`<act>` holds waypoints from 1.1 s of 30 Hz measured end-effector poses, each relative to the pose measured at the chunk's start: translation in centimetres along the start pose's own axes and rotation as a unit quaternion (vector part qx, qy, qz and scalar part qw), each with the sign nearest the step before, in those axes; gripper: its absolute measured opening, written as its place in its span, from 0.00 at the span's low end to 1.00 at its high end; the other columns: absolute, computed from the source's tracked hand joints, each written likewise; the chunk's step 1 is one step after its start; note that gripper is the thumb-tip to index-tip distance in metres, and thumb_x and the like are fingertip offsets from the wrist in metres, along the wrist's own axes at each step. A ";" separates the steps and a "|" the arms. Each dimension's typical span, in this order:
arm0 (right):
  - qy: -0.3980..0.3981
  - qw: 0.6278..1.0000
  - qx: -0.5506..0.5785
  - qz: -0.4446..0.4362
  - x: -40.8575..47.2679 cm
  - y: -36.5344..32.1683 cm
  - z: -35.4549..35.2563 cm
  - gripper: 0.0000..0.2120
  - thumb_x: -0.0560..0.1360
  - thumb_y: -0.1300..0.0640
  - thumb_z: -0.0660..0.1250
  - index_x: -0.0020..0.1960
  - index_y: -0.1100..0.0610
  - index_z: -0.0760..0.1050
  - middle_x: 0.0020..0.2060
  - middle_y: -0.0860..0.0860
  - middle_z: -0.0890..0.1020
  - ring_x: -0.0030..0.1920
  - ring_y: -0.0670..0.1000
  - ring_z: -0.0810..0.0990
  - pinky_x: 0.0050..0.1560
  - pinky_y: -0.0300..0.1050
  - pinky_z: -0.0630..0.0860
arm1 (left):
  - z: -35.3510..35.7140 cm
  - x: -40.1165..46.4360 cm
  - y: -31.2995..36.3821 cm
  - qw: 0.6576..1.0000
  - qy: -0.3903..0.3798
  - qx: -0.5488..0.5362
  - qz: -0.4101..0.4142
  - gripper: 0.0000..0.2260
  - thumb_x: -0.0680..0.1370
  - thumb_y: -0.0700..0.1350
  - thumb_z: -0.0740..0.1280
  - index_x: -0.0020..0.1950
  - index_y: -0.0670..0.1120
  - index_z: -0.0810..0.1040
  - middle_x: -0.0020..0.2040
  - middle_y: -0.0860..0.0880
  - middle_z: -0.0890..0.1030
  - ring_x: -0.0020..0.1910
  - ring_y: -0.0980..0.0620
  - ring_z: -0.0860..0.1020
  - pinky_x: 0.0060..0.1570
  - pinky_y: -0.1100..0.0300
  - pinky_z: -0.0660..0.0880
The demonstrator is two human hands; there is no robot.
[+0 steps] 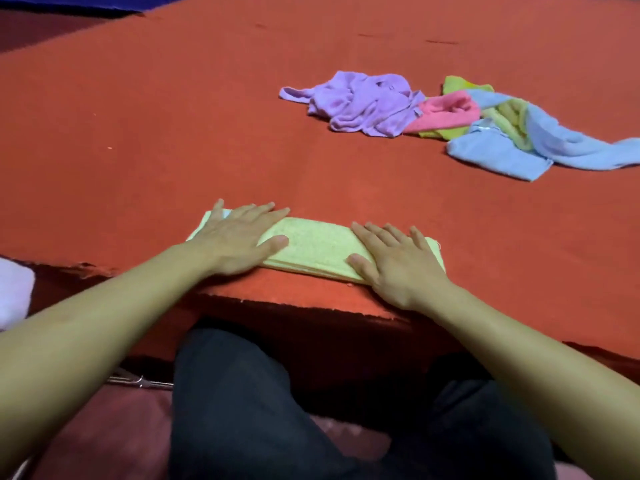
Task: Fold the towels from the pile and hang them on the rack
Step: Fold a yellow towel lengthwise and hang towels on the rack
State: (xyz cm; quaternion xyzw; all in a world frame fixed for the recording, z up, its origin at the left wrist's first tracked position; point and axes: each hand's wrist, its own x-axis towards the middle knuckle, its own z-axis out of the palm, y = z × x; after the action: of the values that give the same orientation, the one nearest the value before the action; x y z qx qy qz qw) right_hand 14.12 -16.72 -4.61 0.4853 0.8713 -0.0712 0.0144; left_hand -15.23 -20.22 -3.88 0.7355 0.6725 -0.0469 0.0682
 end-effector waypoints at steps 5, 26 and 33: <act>-0.004 1.000 0.008 -0.002 0.5 0.2 0.2 0.32 0.77 0.32 0.39 0.79 0.40 0.44 0.79 0.45 0.53 0.79 0.52 0.51 0.77 0.59 0.44 | 0.1 -0.2 -0.2 1.000 0.002 0.001 0.003 0.29 0.77 0.70 0.39 0.77 0.66 0.40 0.81 0.56 0.48 0.79 0.53 0.48 0.75 0.39 0.39; 0.208 0.934 0.273 0.104 -5.1 10.6 -1.2 0.27 0.71 0.70 0.60 0.68 0.52 0.73 0.51 0.46 0.82 0.48 0.48 0.75 0.54 0.40 0.70 | -2.6 9.3 20.1 0.972 0.052 -0.129 0.191 0.19 0.80 0.57 0.62 0.68 0.51 0.71 0.62 0.48 0.79 0.60 0.46 0.77 0.59 0.54 0.71; 0.209 0.932 0.286 0.072 -4.7 10.6 -0.8 0.24 0.73 0.66 0.64 0.68 0.52 0.72 0.49 0.45 0.82 0.45 0.45 0.73 0.52 0.38 0.68 | -3.3 9.8 20.6 0.973 0.028 -0.153 0.170 0.20 0.78 0.59 0.65 0.67 0.52 0.72 0.52 0.50 0.80 0.54 0.46 0.78 0.50 0.57 0.70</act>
State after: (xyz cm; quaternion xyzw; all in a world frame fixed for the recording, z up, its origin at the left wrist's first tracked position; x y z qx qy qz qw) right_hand 25.64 -15.07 -4.53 0.5344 0.7602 -0.2130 -0.3021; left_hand 6.14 -11.83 -1.39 0.8210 0.5382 0.0893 0.1685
